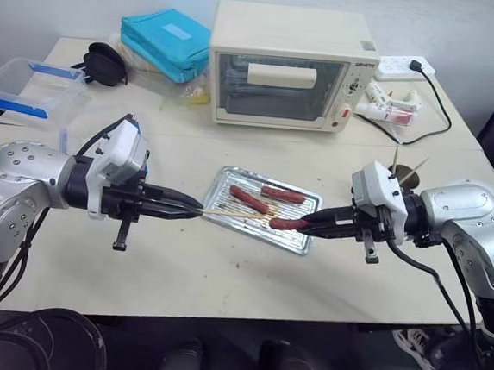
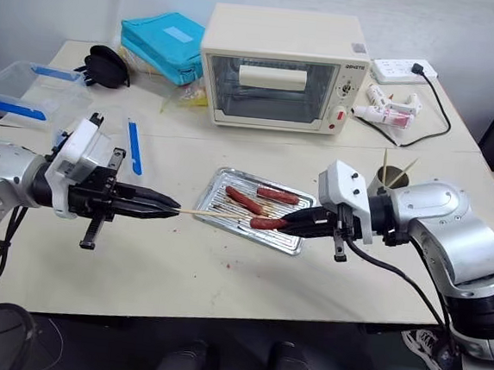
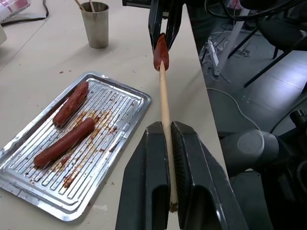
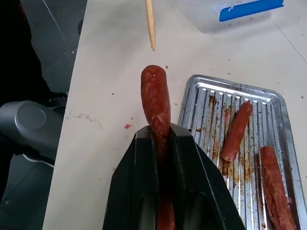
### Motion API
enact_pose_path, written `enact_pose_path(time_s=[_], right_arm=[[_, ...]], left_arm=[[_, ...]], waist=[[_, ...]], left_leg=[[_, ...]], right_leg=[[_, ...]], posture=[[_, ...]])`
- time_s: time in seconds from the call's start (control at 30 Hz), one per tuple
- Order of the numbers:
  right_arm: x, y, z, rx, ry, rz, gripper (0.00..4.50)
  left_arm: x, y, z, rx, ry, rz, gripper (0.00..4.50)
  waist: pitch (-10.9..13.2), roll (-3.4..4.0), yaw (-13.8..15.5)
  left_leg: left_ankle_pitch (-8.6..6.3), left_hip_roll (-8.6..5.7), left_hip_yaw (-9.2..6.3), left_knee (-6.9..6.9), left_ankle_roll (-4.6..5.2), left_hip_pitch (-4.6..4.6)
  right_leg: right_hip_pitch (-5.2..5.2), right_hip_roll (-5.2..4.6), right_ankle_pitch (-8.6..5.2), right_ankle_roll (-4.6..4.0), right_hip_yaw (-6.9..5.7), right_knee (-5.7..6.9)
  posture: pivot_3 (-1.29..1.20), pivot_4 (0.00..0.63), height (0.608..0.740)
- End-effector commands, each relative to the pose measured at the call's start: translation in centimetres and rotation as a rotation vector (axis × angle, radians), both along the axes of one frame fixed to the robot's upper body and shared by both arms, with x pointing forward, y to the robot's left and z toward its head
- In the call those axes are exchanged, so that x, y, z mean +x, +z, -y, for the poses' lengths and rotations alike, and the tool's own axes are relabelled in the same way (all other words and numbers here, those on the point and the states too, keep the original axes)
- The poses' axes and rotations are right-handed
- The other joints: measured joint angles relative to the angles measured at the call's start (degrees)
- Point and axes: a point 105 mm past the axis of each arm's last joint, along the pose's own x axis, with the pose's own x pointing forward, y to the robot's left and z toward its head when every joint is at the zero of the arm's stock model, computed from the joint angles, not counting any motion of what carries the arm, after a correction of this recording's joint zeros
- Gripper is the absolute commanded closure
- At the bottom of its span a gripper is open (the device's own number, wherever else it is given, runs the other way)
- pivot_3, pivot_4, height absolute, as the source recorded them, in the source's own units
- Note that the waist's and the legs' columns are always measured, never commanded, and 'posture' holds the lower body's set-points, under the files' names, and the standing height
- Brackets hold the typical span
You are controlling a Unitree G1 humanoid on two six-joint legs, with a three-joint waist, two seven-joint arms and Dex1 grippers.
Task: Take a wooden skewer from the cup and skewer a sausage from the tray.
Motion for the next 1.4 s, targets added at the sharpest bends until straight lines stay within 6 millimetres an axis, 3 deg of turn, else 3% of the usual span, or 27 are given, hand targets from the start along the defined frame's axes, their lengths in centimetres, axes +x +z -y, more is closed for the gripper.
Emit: enact_pose_path(time_s=[0.03, 1.0, 1.4], right_arm=[[-0.3, 0.6, -0.2, 0.009, 0.020, 0.032, 4.43], [-1.0, 2.2, -2.1, 0.084, 0.059, 0.029, 4.43], [-2.1, 2.1, -3.3, 0.081, 0.150, 0.040, 4.43]], left_arm=[[-0.4, 0.8, -0.2, 0.008, -0.003, 0.040, 4.50], [0.1, 0.8, 0.4, -0.016, -0.011, 0.053, 4.50], [0.1, 0.7, 1.8, -0.024, -0.074, 0.047, 4.50]], waist=[[0.00, 0.00, 0.01], [0.00, 0.00, 0.01], [0.00, 0.00, 0.04]], left_leg=[[0.00, 0.00, 0.00, 0.00, 0.00, 0.00], [0.00, 0.00, 0.00, 0.01, 0.00, 0.00], [0.00, 0.00, 0.00, 0.03, 0.00, 0.00]], right_leg=[[0.00, 0.00, 0.00, 0.00, 0.00, 0.00], [0.00, 0.01, 0.00, 0.00, 0.00, 0.02], [0.00, 0.02, 0.00, 0.00, 0.00, 0.03]], posture=[[0.00, 0.150, 0.740], [0.00, 0.150, 0.740], [0.00, 0.150, 0.740]])
